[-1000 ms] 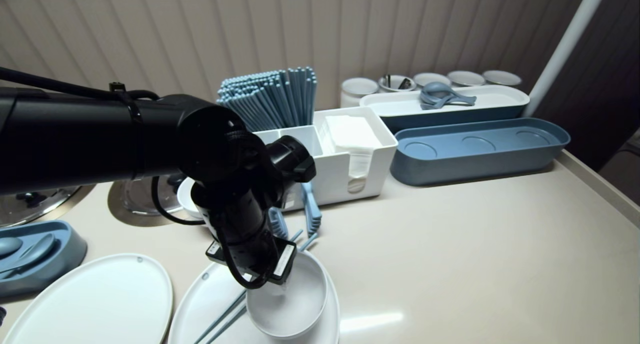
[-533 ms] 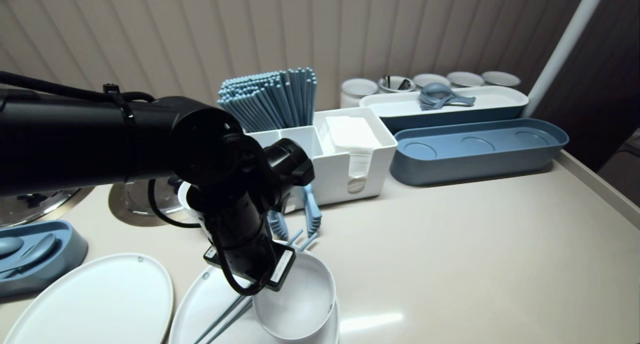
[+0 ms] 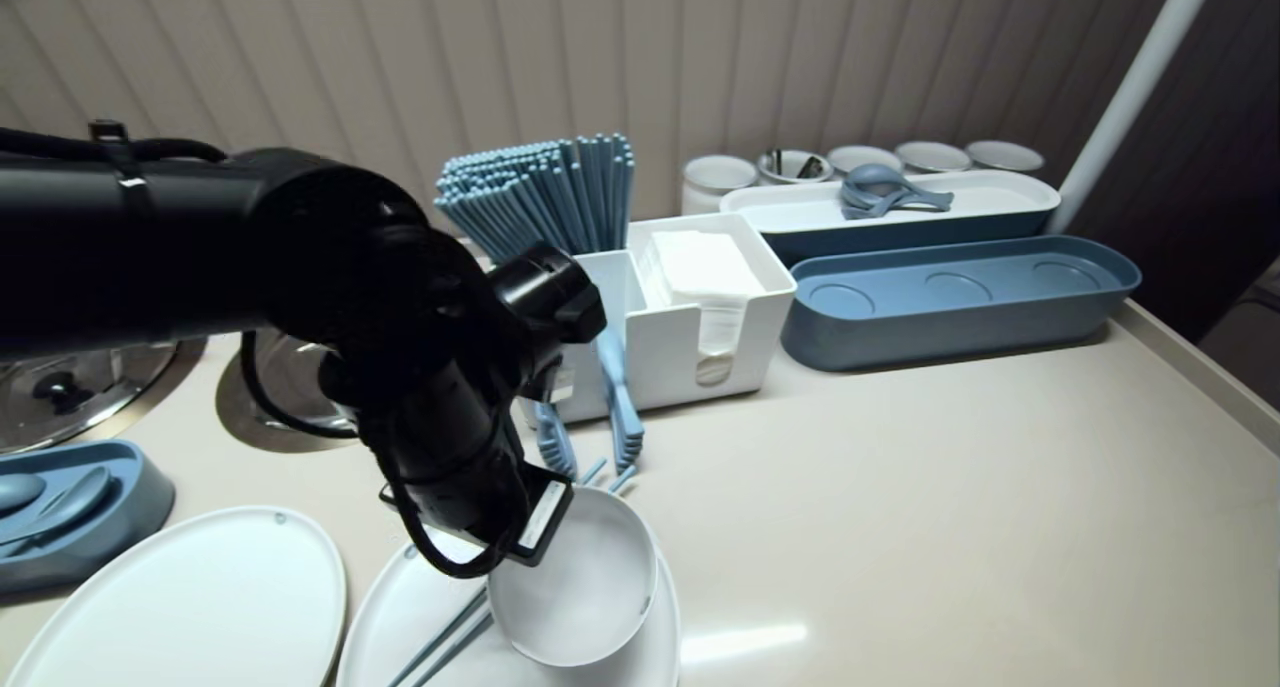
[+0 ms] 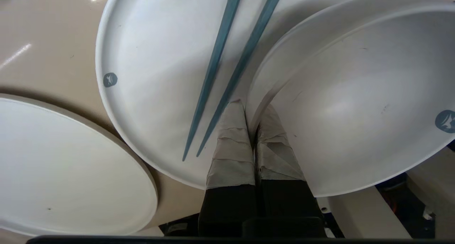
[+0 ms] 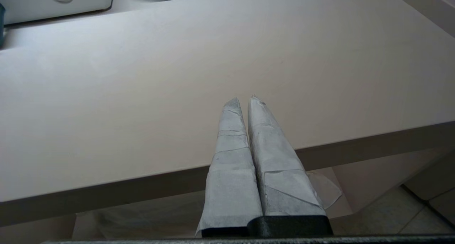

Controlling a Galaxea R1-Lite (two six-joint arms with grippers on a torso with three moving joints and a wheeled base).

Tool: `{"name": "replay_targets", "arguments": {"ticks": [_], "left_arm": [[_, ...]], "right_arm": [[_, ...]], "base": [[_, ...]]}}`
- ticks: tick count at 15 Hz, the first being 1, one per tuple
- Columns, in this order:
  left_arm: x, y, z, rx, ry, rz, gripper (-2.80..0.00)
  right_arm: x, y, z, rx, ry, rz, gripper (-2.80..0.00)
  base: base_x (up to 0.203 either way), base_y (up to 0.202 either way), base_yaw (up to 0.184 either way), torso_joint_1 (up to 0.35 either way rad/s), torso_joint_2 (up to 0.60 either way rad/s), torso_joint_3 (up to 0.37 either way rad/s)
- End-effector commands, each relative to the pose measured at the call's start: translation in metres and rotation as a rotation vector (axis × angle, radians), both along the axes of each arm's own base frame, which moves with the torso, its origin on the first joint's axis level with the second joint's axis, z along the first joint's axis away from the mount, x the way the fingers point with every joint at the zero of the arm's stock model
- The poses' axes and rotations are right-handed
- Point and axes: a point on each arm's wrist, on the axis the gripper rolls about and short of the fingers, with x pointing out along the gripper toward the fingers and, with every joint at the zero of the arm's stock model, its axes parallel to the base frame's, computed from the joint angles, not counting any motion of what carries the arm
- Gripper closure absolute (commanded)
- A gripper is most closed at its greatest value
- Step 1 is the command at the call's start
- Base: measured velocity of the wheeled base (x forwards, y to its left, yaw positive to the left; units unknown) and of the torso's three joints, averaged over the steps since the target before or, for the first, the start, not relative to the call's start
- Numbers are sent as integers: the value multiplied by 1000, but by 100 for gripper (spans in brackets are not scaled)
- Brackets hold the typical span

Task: Put the bowl back from the plate

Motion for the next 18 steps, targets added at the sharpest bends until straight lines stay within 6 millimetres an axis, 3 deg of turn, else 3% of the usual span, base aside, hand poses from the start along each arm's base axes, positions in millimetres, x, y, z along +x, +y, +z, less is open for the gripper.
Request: {"name": "replay_targets", "arguments": {"ticks": [1, 5, 10, 15, 18], "left_arm": [[-14, 12, 28, -68, -69, 2, 0], [-24, 29, 56, -145, -148, 26, 0], [-17, 93, 92, -152, -257, 206, 0], [4, 146, 101, -96, -317, 352, 0], [27, 150, 88, -79, -292, 380, 0]], "right_arm": [[0, 0, 0, 0, -1, 0, 0], [0, 0, 0, 0, -1, -1, 0], [0, 0, 0, 0, -1, 1, 0], [0, 0, 0, 0, -1, 0, 0], [0, 0, 0, 0, -1, 1, 0]], "base": [[0, 0, 0, 0, 0, 0], [0, 0, 0, 0, 0, 0], [0, 0, 0, 0, 0, 0], [0, 0, 0, 0, 0, 0], [0, 0, 0, 0, 0, 0]]}}
